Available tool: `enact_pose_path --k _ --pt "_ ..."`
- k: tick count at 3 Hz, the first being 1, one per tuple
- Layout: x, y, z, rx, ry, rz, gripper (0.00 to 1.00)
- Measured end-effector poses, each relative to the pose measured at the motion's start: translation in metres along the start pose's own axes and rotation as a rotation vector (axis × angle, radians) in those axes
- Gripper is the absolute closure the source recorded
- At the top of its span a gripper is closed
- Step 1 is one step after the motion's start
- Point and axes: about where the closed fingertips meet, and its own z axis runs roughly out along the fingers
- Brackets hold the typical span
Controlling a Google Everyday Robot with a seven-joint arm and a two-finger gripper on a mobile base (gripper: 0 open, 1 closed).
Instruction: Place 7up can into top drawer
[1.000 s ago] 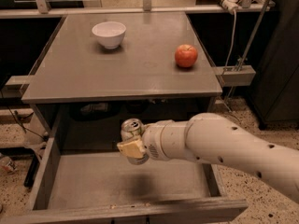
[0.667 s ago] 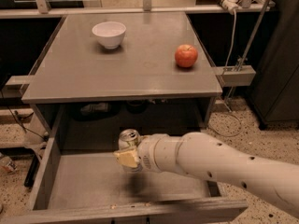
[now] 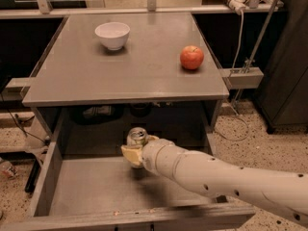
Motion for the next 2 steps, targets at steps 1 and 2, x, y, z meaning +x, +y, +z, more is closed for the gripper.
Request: enact_pose_path --k 1,2 --pt "-0.029 -0.035 0.007 0.122 -0.114 -0.011 1.0" --pt "-0.031 -0.054 0.017 0.205 -0.195 0.023 1.0"
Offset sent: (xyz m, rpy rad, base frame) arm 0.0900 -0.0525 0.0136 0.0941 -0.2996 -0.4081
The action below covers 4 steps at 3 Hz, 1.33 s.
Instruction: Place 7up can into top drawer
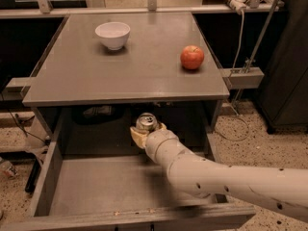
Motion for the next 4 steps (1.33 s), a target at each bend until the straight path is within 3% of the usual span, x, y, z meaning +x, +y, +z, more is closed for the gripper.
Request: enact_pose_path --k 1,2,4 --pt "0.01 -0.015 0.009 0.081 -0.05 0.047 1.0" --pt "0.025 -0.019 0.012 0.128 -0.058 0.08 1.0" --pt "0.031 -0.015 0.003 0.135 0.006 0.036 1.0"
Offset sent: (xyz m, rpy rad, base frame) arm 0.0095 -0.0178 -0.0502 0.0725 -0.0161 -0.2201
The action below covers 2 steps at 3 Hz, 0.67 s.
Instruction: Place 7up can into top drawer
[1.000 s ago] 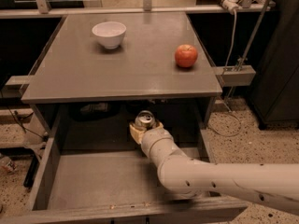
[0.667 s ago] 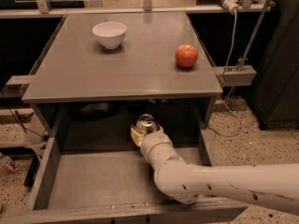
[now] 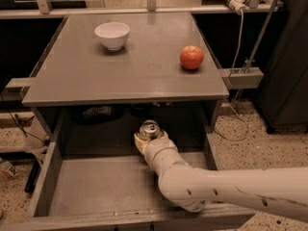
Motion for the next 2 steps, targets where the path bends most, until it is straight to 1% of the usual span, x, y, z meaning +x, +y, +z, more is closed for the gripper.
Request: enact_pose_path --k 1,2 --pt "-0.0039 0.0003 -0.0086 -0.007 0.017 -0.024 1.0" --pt "-0.0011 0.0013 -0.0148 -0.016 0.033 -0.029 1.0"
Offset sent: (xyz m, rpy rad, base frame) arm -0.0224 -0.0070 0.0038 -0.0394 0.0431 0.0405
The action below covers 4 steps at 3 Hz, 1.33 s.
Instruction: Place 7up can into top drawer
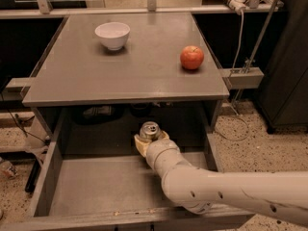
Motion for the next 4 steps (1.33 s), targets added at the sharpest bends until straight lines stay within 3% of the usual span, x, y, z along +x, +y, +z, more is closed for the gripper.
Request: enact_pose_path --k 3,4 --pt "0.029 0.012 -0.016 -0.035 0.081 0.029 1.0" --pt "0.029 0.012 -0.016 -0.035 0.081 0.029 0.81"
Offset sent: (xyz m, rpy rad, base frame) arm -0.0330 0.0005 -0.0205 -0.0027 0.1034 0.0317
